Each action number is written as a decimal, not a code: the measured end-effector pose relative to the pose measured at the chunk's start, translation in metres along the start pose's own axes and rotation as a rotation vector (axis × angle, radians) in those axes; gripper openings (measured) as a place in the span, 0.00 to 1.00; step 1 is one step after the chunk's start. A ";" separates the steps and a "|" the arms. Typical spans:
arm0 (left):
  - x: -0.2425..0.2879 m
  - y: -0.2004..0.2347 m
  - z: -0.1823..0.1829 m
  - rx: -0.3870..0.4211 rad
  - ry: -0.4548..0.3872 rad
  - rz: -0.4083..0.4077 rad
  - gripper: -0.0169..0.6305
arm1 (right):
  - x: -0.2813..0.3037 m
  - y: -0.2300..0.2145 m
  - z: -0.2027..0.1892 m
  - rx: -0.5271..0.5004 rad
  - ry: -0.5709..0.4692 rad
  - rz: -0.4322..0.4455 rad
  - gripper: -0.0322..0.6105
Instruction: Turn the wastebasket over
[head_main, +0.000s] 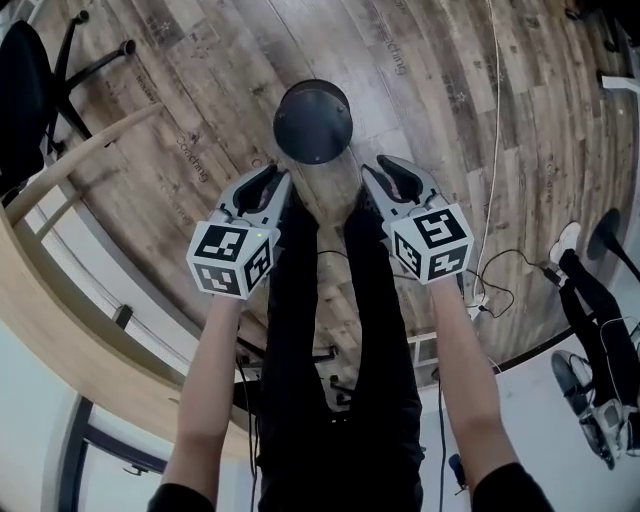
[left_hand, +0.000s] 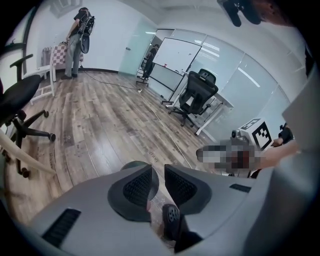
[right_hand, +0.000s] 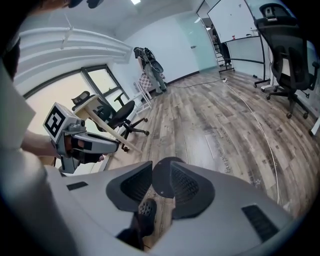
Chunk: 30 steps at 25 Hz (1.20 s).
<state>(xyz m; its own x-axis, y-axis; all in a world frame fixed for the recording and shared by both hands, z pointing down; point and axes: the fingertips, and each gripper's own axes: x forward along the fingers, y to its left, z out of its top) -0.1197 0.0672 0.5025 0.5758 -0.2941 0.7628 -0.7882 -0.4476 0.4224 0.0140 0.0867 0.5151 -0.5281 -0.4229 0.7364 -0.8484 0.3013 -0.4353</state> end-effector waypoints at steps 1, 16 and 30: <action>0.006 0.006 -0.005 -0.003 0.008 0.005 0.17 | 0.007 -0.004 -0.004 -0.002 0.008 0.000 0.21; 0.083 0.084 -0.054 0.002 0.068 0.032 0.30 | 0.105 -0.049 -0.046 -0.052 0.103 0.001 0.34; 0.138 0.126 -0.088 -0.035 0.156 0.057 0.35 | 0.163 -0.087 -0.070 -0.065 0.168 -0.009 0.40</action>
<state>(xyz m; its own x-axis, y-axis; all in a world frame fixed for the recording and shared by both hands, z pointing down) -0.1586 0.0450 0.7041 0.4913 -0.1820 0.8518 -0.8274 -0.4031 0.3910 0.0041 0.0518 0.7094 -0.5021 -0.2786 0.8187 -0.8459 0.3550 -0.3980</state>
